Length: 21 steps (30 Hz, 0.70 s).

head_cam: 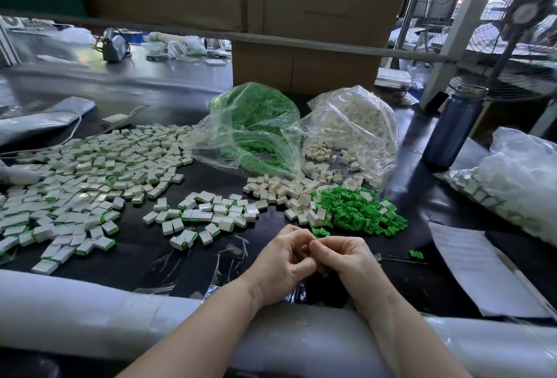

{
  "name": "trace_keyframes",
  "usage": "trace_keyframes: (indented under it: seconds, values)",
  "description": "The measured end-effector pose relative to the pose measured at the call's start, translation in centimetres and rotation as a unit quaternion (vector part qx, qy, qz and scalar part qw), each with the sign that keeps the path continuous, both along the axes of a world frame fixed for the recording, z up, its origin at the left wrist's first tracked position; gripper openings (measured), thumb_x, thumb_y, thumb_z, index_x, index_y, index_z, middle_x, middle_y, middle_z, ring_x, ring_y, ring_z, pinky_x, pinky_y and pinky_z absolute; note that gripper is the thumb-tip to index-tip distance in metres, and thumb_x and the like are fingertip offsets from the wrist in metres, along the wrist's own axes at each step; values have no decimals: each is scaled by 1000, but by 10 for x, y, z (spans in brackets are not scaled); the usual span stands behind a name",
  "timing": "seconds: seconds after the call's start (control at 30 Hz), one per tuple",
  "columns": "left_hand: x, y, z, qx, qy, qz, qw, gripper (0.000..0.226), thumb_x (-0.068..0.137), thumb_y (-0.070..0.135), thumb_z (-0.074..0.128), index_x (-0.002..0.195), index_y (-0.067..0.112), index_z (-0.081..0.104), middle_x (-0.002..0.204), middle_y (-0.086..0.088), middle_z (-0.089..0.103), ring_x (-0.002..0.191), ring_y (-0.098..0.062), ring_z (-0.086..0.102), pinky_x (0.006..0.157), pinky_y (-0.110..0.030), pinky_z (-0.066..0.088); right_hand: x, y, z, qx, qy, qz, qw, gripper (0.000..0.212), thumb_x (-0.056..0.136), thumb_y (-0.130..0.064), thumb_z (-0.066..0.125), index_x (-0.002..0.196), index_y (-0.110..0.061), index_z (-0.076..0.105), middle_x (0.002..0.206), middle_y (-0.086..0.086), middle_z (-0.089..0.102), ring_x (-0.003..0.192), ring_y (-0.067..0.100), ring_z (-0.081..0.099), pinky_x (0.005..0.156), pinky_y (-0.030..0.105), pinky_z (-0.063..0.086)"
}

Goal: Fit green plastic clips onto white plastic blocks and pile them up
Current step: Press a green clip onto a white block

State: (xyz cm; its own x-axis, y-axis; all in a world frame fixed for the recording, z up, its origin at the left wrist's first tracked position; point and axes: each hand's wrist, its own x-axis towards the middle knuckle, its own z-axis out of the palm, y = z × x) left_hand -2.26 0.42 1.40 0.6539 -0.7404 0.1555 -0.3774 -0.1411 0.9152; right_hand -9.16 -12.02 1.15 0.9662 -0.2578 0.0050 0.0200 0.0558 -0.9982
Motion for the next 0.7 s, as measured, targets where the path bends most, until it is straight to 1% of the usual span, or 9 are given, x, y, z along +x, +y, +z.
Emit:
trace_keyframes:
  seconds: [0.1, 0.17, 0.3, 0.47, 0.6, 0.7]
  values:
    - [0, 0, -1, -1, -1, -2, 1000, 14, 83, 0, 59, 84, 14, 60, 102, -8, 50, 81, -15, 51, 78, -24, 46, 0, 1, 2, 3, 0, -2, 1000, 20, 67, -25, 66, 69, -7, 74, 51, 3, 56, 46, 5, 47, 45, 14, 38]
    - [0, 0, -1, -5, 0, 2, 1000, 14, 83, 0, 59, 85, 14, 61, 102, -10, 50, 81, -16, 52, 78, -25, 47, 1, 1, 2, 5, -3, 0, 1000, 19, 68, -25, 66, 69, -8, 75, 52, 2, 58, 46, 5, 49, 46, 14, 40]
    - [1, 0, 0, -12, 10, 0, 1000, 14, 83, 0, 59, 84, 14, 61, 103, -13, 51, 82, -19, 53, 82, -34, 48, -1, 1, 2, 14, -8, 9, 1000, 20, 68, -26, 66, 69, -8, 75, 53, 3, 60, 47, 5, 51, 46, 14, 41]
    - [1, 0, -1, -13, 1, -8, 1000, 17, 83, 2, 61, 81, 19, 59, 102, -10, 50, 82, -18, 52, 80, -28, 48, -1, 0, 2, 21, -9, 5, 1000, 19, 67, -24, 68, 69, -5, 75, 53, 5, 61, 46, 5, 52, 45, 14, 41]
    - [1, -1, -2, -22, 9, -4, 1000, 21, 83, 1, 60, 80, 21, 59, 98, -6, 50, 82, -19, 53, 82, -34, 49, -1, 0, 1, 22, -8, 4, 1000, 20, 68, -24, 67, 69, -6, 75, 54, 4, 62, 47, 6, 53, 46, 14, 42]
    - [1, -1, -2, -34, 21, -2, 999, 18, 84, 0, 60, 80, 18, 59, 95, -2, 49, 81, -20, 53, 82, -37, 50, -1, 0, 1, 15, -4, 9, 1000, 21, 69, -27, 67, 71, -7, 75, 56, 4, 61, 49, 6, 52, 48, 15, 42]
